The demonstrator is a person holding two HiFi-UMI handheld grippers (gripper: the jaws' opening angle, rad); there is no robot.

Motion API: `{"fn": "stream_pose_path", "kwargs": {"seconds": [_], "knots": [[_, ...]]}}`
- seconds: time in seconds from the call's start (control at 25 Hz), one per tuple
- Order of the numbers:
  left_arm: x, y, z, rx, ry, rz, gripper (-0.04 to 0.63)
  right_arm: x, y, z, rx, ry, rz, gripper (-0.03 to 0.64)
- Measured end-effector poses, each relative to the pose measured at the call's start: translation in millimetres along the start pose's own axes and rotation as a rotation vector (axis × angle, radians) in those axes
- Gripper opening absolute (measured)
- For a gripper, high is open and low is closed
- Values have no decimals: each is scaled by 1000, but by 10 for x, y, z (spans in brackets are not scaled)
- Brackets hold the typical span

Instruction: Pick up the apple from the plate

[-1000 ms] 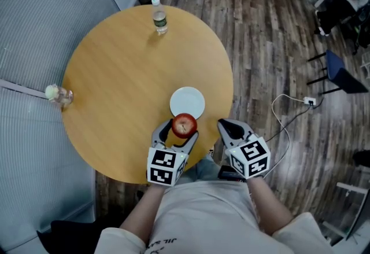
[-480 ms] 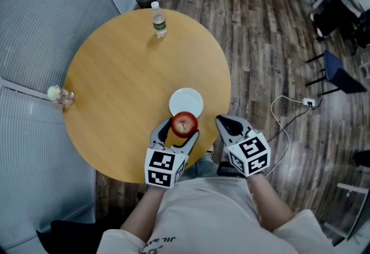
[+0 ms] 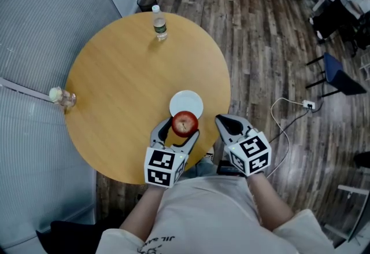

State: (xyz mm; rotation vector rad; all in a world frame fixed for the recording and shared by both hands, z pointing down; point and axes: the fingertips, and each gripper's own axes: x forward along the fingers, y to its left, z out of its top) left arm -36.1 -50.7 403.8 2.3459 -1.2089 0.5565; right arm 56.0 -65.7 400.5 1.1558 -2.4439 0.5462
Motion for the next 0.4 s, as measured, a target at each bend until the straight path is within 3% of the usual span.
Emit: {"fn": "stream_pose_path", "kwargs": {"seconds": [0.4], "knots": [[-53,-31,-19,7,9,0,362,-32,-18,12,-5,-3,-1,29]]}}
